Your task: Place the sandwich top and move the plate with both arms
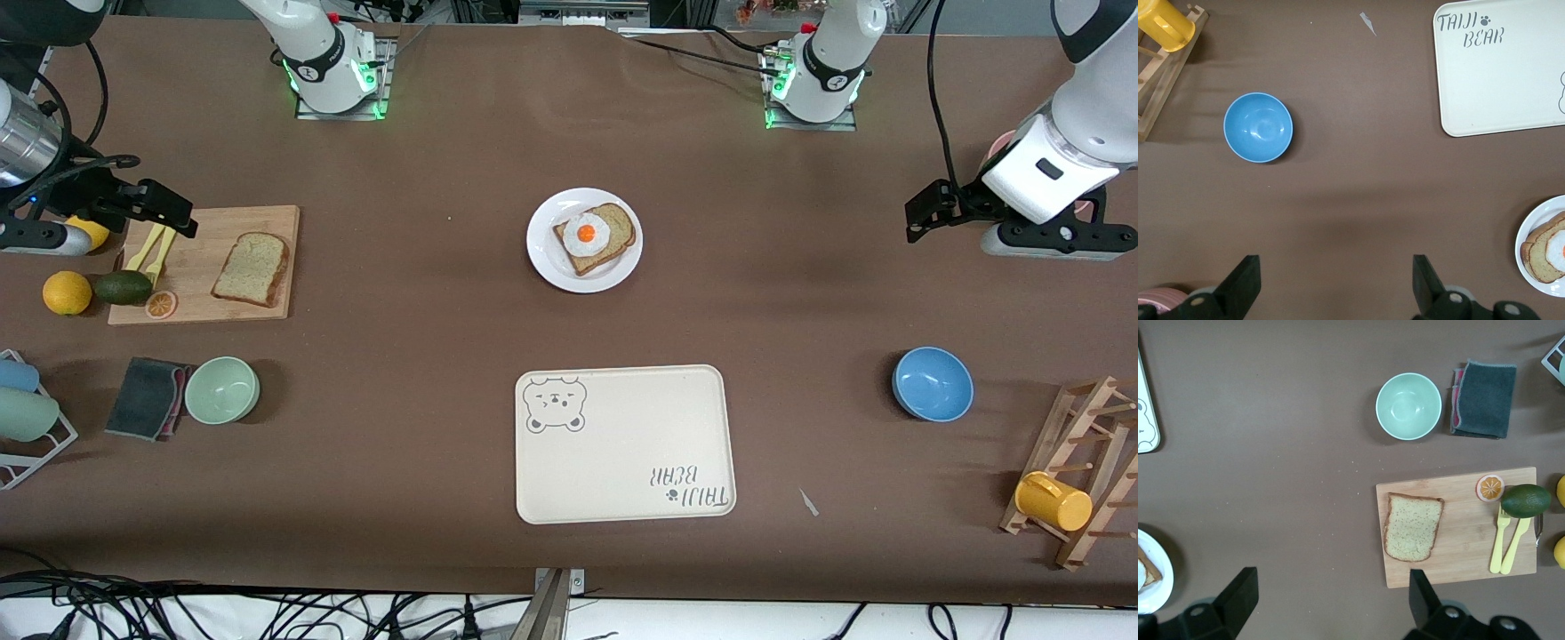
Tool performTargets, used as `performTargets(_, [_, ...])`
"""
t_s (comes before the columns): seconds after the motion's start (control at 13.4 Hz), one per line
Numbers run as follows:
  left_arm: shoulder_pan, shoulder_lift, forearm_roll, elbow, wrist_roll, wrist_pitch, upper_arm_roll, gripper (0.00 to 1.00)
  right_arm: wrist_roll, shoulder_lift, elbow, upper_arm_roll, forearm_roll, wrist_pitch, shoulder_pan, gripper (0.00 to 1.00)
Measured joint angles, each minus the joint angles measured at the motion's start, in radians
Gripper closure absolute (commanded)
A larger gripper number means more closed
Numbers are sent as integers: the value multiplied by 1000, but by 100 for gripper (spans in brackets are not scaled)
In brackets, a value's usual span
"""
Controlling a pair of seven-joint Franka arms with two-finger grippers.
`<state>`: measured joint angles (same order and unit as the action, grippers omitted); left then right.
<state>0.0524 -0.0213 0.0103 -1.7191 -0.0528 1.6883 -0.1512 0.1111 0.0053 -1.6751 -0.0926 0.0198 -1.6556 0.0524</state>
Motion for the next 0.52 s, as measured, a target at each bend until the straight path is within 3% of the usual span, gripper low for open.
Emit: performTargets(0.52, [0,0,0,0,0,0,0,0,0,-1,-2,-6,-32,7,-1,0])
